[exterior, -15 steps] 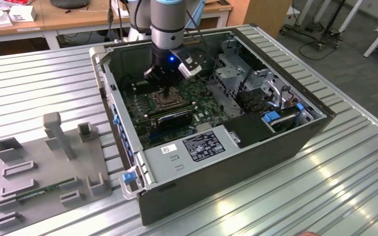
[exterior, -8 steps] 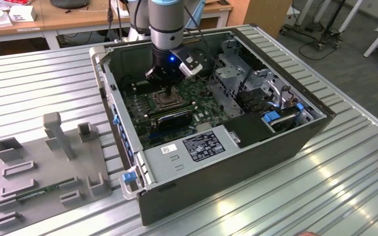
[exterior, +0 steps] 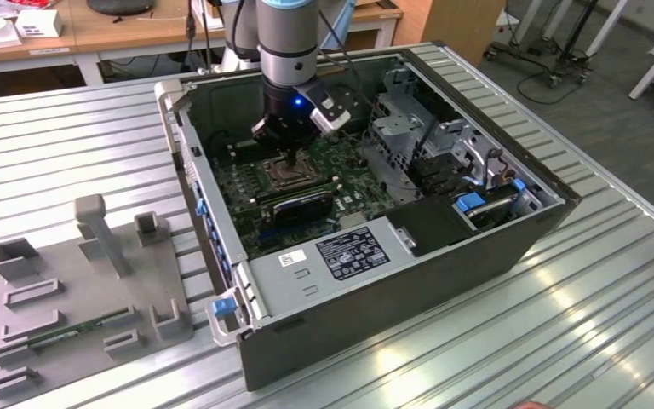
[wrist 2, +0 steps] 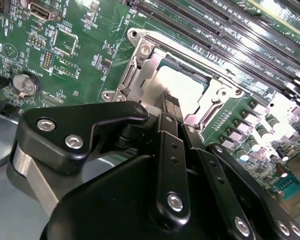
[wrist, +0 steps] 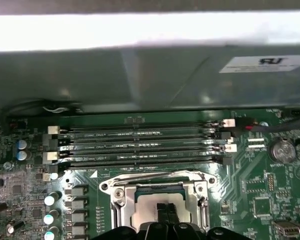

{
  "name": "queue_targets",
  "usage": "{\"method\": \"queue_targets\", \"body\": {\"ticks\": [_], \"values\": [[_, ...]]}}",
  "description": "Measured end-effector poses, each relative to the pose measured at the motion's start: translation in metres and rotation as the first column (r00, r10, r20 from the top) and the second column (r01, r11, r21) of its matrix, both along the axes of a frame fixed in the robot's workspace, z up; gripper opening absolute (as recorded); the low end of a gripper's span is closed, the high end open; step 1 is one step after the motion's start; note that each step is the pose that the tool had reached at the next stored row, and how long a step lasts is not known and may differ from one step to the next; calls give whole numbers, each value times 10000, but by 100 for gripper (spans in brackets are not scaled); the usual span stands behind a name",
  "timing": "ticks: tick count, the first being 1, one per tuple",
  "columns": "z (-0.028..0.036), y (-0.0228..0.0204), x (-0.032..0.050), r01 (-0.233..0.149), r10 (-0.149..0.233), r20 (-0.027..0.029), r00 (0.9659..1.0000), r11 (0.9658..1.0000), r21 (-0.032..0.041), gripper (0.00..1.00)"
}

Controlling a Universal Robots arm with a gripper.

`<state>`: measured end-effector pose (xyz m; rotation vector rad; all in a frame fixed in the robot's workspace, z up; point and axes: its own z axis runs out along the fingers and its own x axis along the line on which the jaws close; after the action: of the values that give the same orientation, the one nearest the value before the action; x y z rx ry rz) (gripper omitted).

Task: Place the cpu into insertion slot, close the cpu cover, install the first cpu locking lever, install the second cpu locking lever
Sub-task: 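Install the first cpu locking lever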

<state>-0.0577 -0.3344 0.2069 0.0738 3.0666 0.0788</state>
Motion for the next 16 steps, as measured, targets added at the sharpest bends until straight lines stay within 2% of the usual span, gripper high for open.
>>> {"method": "queue_targets", "body": {"ticks": [5, 7, 10, 16], "values": [[-1, 0, -7, -448, 448, 2, 9990, 9990, -9, 11], [-1, 0, -17, -560, 560, -2, 9984, 9984, -56, 11], [-1, -1, -30, -591, 591, -5, 9983, 9982, -112, 11], [-1, 0, -30, -591, 591, -5, 9982, 9982, -114, 11]]}}
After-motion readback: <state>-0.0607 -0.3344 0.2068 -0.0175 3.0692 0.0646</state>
